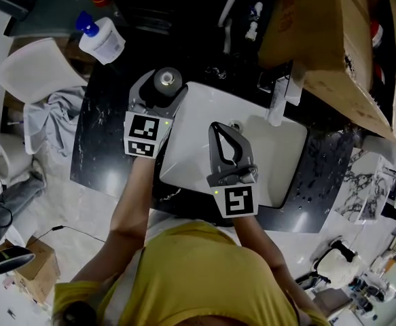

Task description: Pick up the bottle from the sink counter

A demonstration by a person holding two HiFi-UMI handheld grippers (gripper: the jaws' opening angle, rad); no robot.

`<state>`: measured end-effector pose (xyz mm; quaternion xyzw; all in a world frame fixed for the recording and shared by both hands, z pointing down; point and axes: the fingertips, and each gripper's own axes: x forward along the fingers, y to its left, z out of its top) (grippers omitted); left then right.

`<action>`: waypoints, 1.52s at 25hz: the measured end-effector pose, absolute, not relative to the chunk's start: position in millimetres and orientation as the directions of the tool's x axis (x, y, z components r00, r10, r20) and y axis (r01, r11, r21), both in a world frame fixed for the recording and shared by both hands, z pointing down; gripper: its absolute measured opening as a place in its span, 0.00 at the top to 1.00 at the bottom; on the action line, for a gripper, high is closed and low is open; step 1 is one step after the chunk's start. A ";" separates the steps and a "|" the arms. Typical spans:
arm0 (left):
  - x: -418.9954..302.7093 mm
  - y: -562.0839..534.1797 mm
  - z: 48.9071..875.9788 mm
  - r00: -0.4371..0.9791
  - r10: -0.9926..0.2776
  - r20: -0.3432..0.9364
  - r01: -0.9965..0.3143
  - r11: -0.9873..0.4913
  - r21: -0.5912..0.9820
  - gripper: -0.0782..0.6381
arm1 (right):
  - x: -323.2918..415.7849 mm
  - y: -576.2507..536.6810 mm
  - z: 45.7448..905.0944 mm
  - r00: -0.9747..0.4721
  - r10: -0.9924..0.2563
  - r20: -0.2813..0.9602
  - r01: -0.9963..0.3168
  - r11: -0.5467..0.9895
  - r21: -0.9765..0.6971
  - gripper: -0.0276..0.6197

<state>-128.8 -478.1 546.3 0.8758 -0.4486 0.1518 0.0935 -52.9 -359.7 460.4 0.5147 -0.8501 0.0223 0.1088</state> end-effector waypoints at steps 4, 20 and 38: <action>-125.8 -475.8 544.9 0.563 -0.749 0.348 -0.802 -0.598 0.011 0.42 | -50.9 -355.9 457.5 -0.446 -0.870 0.209 -0.878 0.471 0.088 0.96; -126.6 -418.5 451.8 0.589 -0.765 0.261 -0.793 -0.609 0.004 0.42 | -40.8 -332.6 426.4 -0.444 -0.880 0.169 -0.880 0.464 0.106 0.96; -153.7 -323.7 371.9 0.450 -0.877 0.169 -0.884 -0.464 -0.054 0.42 | -25.7 -304.7 378.6 -0.425 -0.901 0.084 -0.891 0.433 0.137 0.96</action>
